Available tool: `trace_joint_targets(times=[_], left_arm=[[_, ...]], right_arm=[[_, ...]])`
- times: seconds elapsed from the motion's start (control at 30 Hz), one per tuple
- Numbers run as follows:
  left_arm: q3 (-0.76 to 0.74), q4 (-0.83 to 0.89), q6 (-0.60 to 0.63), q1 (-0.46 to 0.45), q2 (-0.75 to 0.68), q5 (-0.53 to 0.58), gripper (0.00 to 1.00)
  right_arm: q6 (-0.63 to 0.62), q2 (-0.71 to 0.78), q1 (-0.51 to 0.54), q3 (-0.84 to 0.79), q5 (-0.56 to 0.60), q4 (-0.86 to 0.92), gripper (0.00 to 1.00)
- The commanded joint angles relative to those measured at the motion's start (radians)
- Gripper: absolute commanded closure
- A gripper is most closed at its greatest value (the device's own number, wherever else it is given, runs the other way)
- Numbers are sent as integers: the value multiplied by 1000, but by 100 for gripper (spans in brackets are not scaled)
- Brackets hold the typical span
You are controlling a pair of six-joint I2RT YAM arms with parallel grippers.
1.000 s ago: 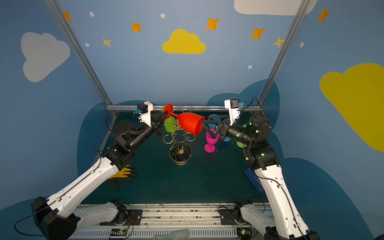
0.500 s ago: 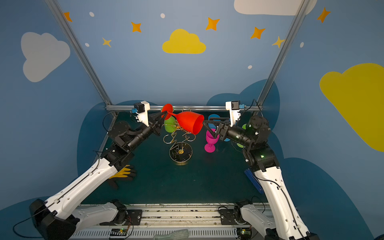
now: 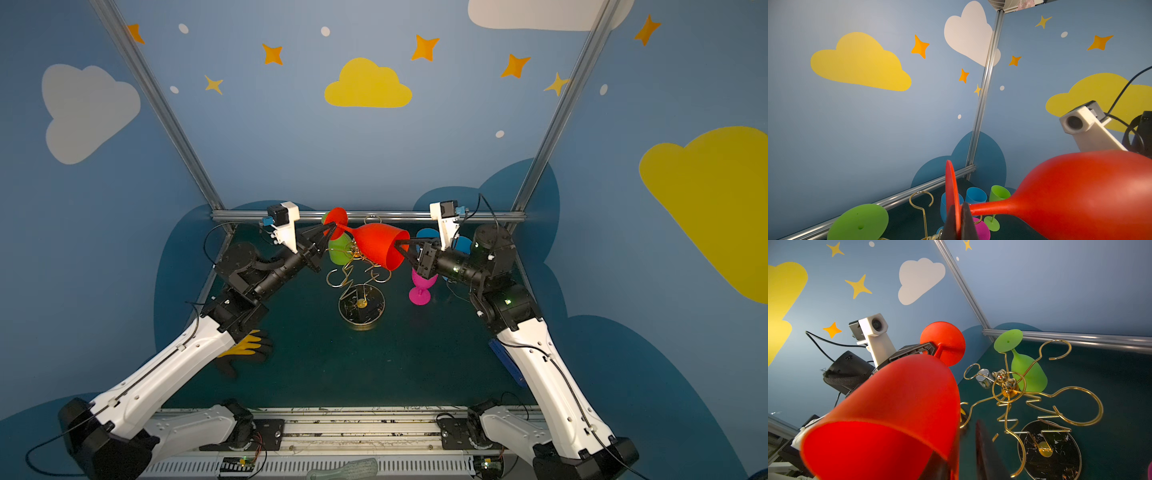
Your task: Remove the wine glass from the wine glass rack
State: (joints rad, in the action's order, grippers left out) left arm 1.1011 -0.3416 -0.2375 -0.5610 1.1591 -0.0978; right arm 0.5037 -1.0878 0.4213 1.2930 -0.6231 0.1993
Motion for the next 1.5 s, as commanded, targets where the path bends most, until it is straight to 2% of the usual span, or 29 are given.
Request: trace_joint_targets(times=[0.0, 0.07, 0.13, 0.17, 0.2, 0.23, 0.33, 0.5, 0.7, 0.83, 0.97, 1.03, 1.23, 1.47], left_arm=[[-5, -34, -13, 4, -5, -23, 97], [-6, -34, -10, 4, -7, -23, 97], [-10, -32, 2, 6, -12, -16, 89], [-12, -27, 10, 5, -16, -4, 79], [-13, -22, 17, 7, -24, 18, 53], [-18, -15, 20, 10, -32, 44, 37], [-35, -4, 32, 30, -65, 95, 26], [-95, 20, 27, 113, -153, 140, 17], [-210, 49, 3, 296, -257, 135, 12], [-285, 29, -41, 416, -299, 124, 11], [-345, -10, -92, 518, -302, 98, 11], [-374, -40, -112, 556, -290, 83, 11], [-428, -108, -156, 627, -256, 35, 11], [-453, -122, -159, 651, -263, 13, 11]], right_arm=[[-11, -4, 13, 38, 14, -12, 90], [-10, -6, 17, 43, 15, -11, 99], [-8, -3, 19, 46, 23, -8, 100], [-8, 1, 19, 49, 30, -4, 100], [-10, 6, 19, 51, 45, 3, 100], [-12, 12, 19, 55, 62, 14, 100], [-28, 37, 9, 89, 107, 75, 100], [-125, 107, -4, 164, 199, 233, 100], [-273, 147, -2, 305, 220, 495, 100], [-386, 135, 5, 368, 169, 701, 100], [-421, 161, 19, 321, 100, 820, 100], [-432, 172, 29, 288, 102, 889, 100], [-428, 218, 42, 198, 223, 1062, 100], [-341, 194, 43, 110, 486, 1175, 100]])
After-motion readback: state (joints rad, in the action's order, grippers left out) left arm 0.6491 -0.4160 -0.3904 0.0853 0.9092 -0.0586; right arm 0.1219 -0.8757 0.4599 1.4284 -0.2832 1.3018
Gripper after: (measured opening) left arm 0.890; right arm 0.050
